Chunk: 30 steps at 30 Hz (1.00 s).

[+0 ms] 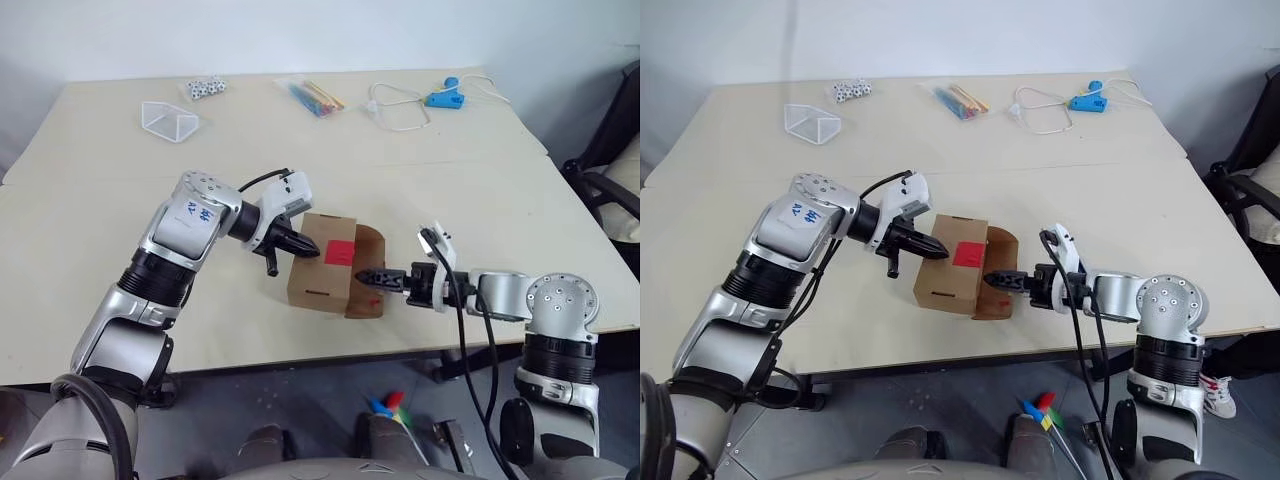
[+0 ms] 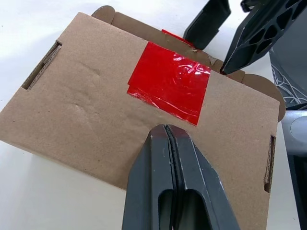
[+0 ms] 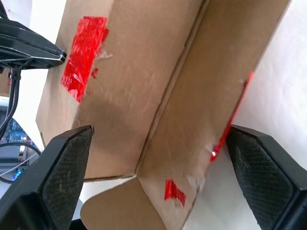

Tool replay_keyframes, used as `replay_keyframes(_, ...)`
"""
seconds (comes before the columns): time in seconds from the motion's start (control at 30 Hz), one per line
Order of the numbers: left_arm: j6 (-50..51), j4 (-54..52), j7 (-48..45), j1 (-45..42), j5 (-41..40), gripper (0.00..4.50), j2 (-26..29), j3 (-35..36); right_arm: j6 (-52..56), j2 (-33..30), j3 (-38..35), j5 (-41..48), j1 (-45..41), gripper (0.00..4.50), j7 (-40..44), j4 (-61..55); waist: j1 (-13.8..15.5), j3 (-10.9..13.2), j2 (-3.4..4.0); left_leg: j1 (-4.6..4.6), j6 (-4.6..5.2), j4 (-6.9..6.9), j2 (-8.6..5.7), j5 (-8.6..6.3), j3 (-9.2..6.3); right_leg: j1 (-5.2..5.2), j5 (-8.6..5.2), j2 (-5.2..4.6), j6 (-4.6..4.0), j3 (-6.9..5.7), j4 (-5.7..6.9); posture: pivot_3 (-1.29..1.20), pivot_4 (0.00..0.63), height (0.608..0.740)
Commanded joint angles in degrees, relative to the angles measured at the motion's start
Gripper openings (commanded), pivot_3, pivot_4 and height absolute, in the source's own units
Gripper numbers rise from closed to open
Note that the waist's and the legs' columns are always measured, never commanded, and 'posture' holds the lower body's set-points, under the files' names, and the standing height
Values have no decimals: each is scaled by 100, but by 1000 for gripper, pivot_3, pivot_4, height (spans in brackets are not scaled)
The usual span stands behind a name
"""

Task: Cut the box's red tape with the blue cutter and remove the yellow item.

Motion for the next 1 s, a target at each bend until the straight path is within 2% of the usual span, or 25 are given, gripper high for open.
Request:
replay_keyframes(0.03,-5,44,-10,115,-15,0,-45,-221,-447,-272,317,-545,-206,4468,380,567,-5,0,0,0,0,1,0,0,2,1,0,0,0,2,-1,0,150,740)
replay_keyframes(0.2,-37,80,7,100,-10,0,-75,-225,-599,-487,684,-816,-316,4468,846,796,6,0,0,1,0,5,0,0,1,4,0,-1,0,3,0,0,150,740)
replay_keyframes(0.27,-68,112,17,98,1,0,-89,-228,-596,-526,746,-861,-312,3912,959,779,15,0,0,1,0,5,0,0,1,4,0,-1,0,3,1,0,150,740)
replay_keyframes(0.43,-168,252,55,81,31,0,-162,-226,-582,-580,746,-1014,-333,2188,1068,708,53,0,0,0,0,4,-1,0,-1,3,0,-2,0,0,0,0,150,740)
replay_keyframes(0.6,-386,476,81,92,101,0,-228,-255,-398,-560,509,-1151,-446,537,883,498,103,0,0,0,0,5,-1,0,0,3,0,-2,0,1,0,0,150,740)
replay_keyframes(0.67,-449,551,100,87,121,0,-262,-265,-312,-548,449,-1175,-473,13,821,414,127,0,0,1,0,6,0,0,1,3,0,-2,0,2,0,0,150,740)
replay_keyframes(0.83,-656,815,169,90,179,0,-391,-277,185,-444,135,-1148,-623,13,452,-127,168,-1,1,-2,2,10,-1,1,-2,5,0,-10,0,1,0,0,150,740)
replay_keyframes(1.0,-871,1010,295,203,222,0,-516,-232,617,-451,-12,-802,-869,13,-396,-928,215,-1,2,-5,3,11,0,1,-7,5,0,-16,0,-3,0,0,150,740)
